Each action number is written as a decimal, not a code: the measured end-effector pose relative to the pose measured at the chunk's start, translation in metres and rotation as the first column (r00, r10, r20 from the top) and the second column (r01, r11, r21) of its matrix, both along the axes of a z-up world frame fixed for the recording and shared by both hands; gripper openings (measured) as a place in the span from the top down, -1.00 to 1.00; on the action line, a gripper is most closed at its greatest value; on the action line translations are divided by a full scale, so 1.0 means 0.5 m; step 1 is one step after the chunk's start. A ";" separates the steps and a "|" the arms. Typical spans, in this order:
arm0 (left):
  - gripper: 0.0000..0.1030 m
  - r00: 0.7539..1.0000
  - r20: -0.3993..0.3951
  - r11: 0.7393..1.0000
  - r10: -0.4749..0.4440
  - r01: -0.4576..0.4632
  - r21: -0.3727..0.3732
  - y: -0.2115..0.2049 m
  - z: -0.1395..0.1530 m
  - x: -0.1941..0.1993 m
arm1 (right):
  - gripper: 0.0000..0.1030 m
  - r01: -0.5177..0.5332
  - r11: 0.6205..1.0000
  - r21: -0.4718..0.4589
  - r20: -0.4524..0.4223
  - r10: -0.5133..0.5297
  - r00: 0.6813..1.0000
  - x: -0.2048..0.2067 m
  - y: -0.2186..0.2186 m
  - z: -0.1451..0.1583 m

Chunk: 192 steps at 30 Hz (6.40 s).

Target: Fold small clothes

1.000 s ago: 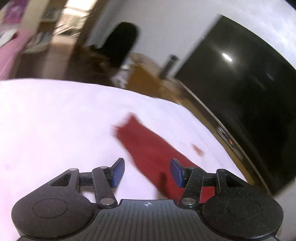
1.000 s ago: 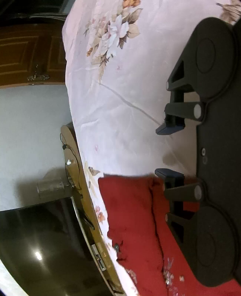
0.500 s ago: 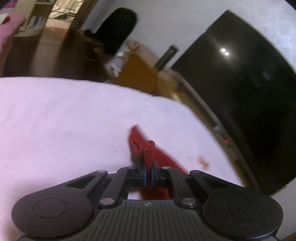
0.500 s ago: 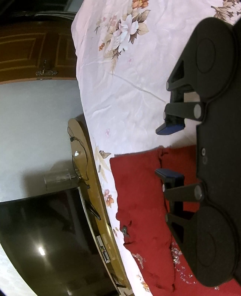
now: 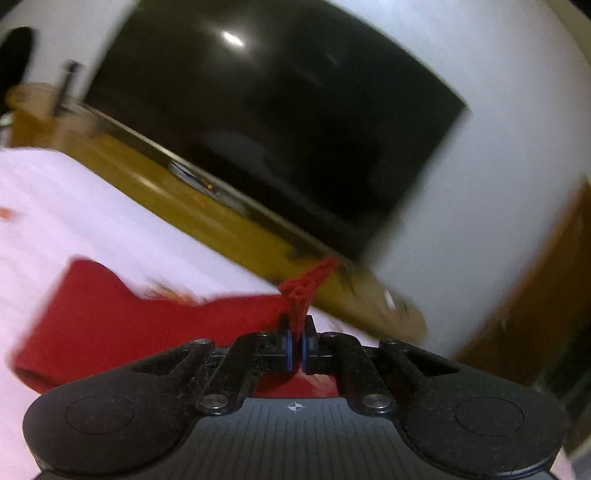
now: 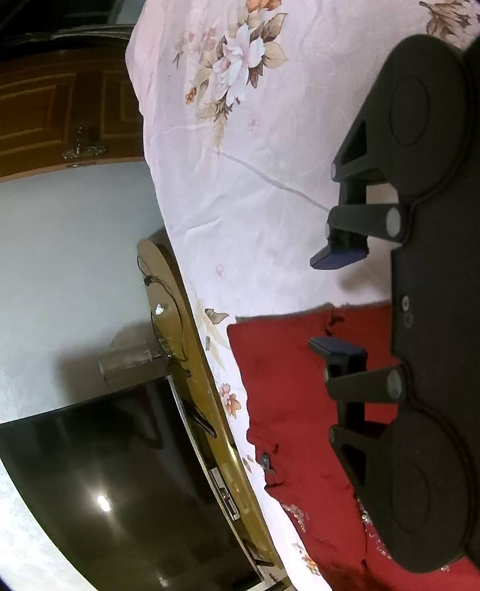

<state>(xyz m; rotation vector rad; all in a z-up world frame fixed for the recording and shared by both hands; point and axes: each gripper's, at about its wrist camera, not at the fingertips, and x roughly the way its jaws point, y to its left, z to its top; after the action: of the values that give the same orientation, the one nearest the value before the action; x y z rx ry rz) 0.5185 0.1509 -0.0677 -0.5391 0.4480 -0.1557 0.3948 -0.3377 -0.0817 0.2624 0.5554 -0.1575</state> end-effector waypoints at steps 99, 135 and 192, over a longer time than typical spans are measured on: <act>0.22 0.986 -0.152 0.878 -0.069 0.132 0.460 -0.086 -0.147 0.134 | 0.93 -0.320 0.933 -0.167 -0.067 0.313 0.947 0.288 0.113 -0.087; -0.84 0.958 -0.284 0.872 0.038 0.108 0.478 -0.089 -0.143 -0.332 | 0.37 -0.333 0.938 0.093 -0.125 0.342 0.931 -0.059 -0.078 -0.063; 0.77 0.915 -0.277 0.905 -0.294 0.174 -0.387 0.053 -0.276 -0.599 | 0.58 -0.197 0.699 0.687 -0.108 0.367 0.924 -0.417 -0.008 -0.126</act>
<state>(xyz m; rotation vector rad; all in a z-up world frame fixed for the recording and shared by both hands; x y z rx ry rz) 0.2187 0.1773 -0.2059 -0.8739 0.8242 -0.3912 0.1862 -0.3419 -0.1446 0.8677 0.8795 0.3377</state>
